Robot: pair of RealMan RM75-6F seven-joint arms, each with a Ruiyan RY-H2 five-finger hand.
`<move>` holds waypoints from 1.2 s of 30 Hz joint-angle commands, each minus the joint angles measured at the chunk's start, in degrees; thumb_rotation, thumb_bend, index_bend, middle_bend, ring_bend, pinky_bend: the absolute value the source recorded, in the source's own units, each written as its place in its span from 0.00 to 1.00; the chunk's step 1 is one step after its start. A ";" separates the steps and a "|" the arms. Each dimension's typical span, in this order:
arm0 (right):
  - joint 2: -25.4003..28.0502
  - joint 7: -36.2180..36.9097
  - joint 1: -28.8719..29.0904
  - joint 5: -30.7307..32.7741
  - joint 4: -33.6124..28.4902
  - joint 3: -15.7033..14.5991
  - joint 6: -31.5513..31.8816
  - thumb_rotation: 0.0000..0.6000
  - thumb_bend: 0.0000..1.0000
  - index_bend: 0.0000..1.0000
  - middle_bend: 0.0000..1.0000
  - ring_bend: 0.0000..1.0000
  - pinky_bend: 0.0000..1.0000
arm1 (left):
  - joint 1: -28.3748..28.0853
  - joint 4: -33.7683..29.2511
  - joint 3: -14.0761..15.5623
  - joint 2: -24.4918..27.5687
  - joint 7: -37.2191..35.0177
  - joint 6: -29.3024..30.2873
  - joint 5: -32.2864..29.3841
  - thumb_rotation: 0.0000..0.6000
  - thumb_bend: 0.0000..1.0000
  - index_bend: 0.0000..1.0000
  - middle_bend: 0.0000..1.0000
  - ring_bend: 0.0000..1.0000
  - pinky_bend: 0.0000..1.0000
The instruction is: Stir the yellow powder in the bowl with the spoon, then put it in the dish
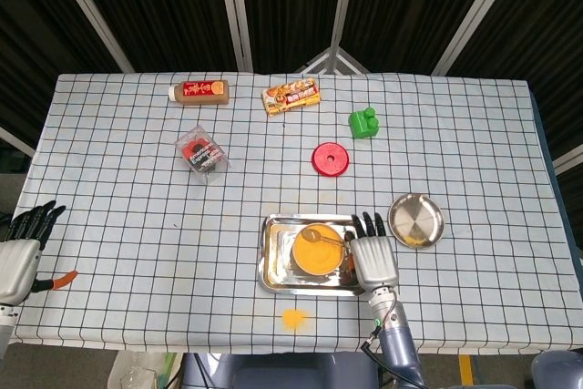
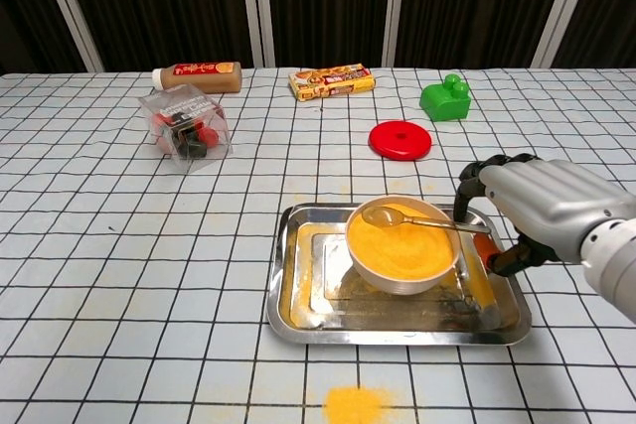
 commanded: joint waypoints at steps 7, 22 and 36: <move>0.40 -0.12 -0.44 -0.06 -1.20 -0.76 0.48 1.00 0.62 0.36 0.13 0.00 0.00 | 0.02 -0.11 -0.02 0.04 0.00 0.07 -0.02 1.00 0.00 0.00 0.00 0.00 0.00; 2.52 2.18 -1.59 -3.07 -2.97 -1.21 1.76 1.00 0.62 0.17 0.13 0.00 0.00 | 0.02 -0.16 -0.02 0.05 0.05 -0.03 -0.20 1.00 0.00 0.00 0.00 0.00 0.00; 2.97 0.78 -3.21 -5.33 -5.91 -4.74 2.60 1.00 0.62 0.41 0.13 0.00 0.00 | 0.08 -0.20 -0.14 0.01 0.18 0.10 -0.43 1.00 0.00 0.00 0.00 0.00 0.00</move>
